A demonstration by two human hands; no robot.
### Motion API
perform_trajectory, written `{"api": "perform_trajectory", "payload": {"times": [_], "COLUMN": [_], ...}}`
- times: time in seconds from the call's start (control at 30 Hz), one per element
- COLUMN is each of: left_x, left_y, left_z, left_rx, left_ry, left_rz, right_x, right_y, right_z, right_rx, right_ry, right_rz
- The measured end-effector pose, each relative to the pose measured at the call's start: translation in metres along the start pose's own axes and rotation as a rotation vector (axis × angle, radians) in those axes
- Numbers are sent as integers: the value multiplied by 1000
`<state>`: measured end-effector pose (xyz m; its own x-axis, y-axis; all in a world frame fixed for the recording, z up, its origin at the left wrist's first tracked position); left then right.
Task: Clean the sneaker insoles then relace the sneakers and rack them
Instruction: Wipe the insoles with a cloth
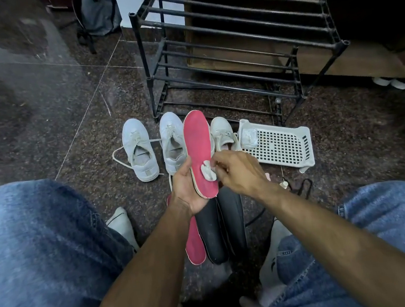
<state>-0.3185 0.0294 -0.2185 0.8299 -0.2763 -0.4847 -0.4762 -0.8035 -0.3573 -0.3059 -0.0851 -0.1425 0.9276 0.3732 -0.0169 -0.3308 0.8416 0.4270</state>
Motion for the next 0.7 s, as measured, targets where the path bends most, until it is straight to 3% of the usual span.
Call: {"api": "perform_trajectory", "payload": {"times": [0.17, 0.4, 0.6, 0.7], "left_x": [2, 0, 1, 3], "left_y": [-1, 8, 9, 7], "left_z": [0, -11, 2, -2], "left_rx": [-32, -10, -17, -23], "left_ry": [0, 37, 4, -4], "left_rz": [12, 0, -2, -17], "right_x": [0, 15, -15, -11], "right_y": [5, 5, 14, 16], "right_z": [-10, -5, -19, -10], "right_rx": [-23, -38, 48, -54], "right_ry": [149, 16, 296, 169], "right_rz": [52, -91, 6, 32]}}
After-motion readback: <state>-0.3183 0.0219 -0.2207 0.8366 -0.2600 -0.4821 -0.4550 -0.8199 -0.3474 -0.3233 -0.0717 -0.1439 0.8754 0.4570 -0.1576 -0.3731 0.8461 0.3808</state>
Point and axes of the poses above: each hand's wrist, its own x-axis towards the middle knuckle, its own z-axis out of the back of the hand, y = z × x, the point moved 4 cm from there along x, towards the middle knuckle, and after that the axes turned 2 degrees about -z, right-handed, at the moved point
